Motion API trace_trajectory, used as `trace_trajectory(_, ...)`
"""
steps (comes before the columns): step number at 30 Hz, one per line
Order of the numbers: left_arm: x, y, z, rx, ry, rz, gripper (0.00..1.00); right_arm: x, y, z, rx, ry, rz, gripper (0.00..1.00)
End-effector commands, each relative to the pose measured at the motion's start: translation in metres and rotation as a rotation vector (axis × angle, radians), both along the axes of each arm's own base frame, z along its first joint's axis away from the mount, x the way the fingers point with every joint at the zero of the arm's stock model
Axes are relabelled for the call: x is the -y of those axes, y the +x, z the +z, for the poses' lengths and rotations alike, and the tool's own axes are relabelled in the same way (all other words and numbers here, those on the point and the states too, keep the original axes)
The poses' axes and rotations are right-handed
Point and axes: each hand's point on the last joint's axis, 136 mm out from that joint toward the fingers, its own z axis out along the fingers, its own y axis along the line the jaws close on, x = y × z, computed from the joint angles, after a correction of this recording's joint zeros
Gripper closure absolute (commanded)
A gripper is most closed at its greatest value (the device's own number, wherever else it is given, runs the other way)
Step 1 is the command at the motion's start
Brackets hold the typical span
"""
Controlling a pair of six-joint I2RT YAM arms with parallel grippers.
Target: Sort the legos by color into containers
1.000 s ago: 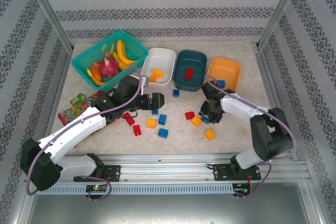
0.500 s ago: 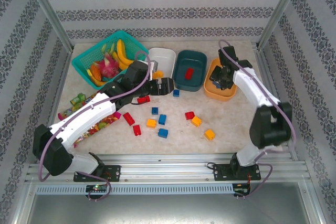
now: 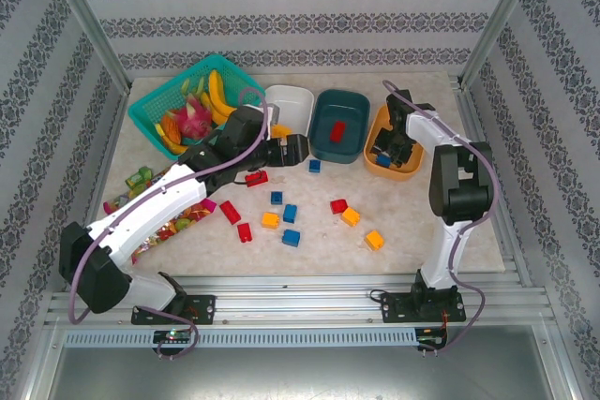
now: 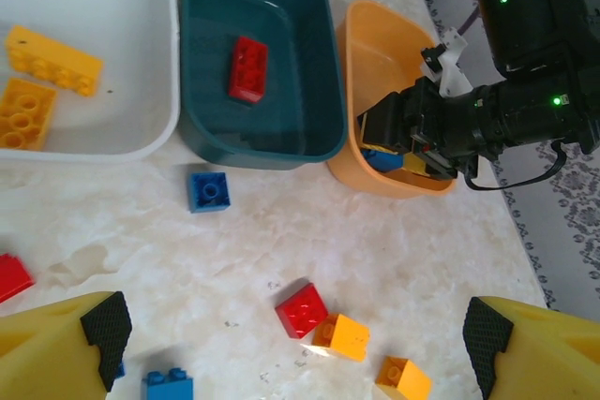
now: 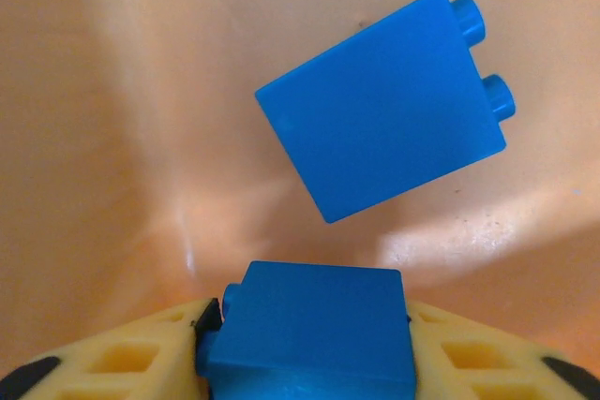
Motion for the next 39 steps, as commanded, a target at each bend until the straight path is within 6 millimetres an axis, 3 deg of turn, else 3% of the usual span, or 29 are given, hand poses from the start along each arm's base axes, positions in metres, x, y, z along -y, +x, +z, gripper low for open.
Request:
trace_trajectory(1, -0.024, -0.015, -0.01, -0.048, 0.057, 0.085, 0.07, -0.004, 0.003, 0.007, 0.004, 0.03, 0.017, 0.44)
trace_trajectory(6, -0.053, -0.031, -0.022, -0.087, 0.091, 0.182, 0.07, -0.007, 0.009, 0.056, 0.124, 0.038, 0.028, 0.36)
trace_trajectory(10, -0.08, -0.046, -0.033, -0.132, 0.15, 0.263, 0.08, -0.017, 0.006, 0.119, 0.279, 0.031, 0.063, 0.38)
trace_trajectory(14, -0.105, -0.056, -0.051, -0.22, 0.179, 0.365, 0.1, -0.051, -0.016, 0.173, 0.481, 0.009, 0.174, 0.38)
trace_trajectory(16, -0.119, -0.058, -0.063, -0.286, 0.17, 0.457, 0.11, -0.085, -0.034, 0.188, 0.588, 0.058, 0.266, 0.39)
trace_trajectory(21, -0.136, -0.057, -0.085, -0.39, 0.095, 0.621, 0.17, -0.161, -0.092, 0.19, 0.733, 0.238, 0.5, 0.38)
trace_trajectory(24, -0.144, -0.06, -0.107, -0.486, 0.084, 0.687, 0.22, -0.19, -0.128, 0.176, 0.745, 0.275, 0.602, 0.38)
trace_trajectory(28, -0.139, -0.063, -0.148, -0.677, 0.066, 0.716, 0.23, -0.206, -0.16, 0.157, 0.682, 0.312, 0.648, 0.38)
trace_trajectory(32, -0.139, -0.067, -0.181, -0.768, 0.149, 0.73, 0.18, -0.217, -0.175, 0.151, 0.651, 0.36, 0.676, 0.37)
trace_trajectory(39, -0.148, -0.073, -0.211, -0.817, 0.252, 0.746, 0.2, -0.231, -0.186, 0.157, 0.663, 0.463, 0.733, 0.35)
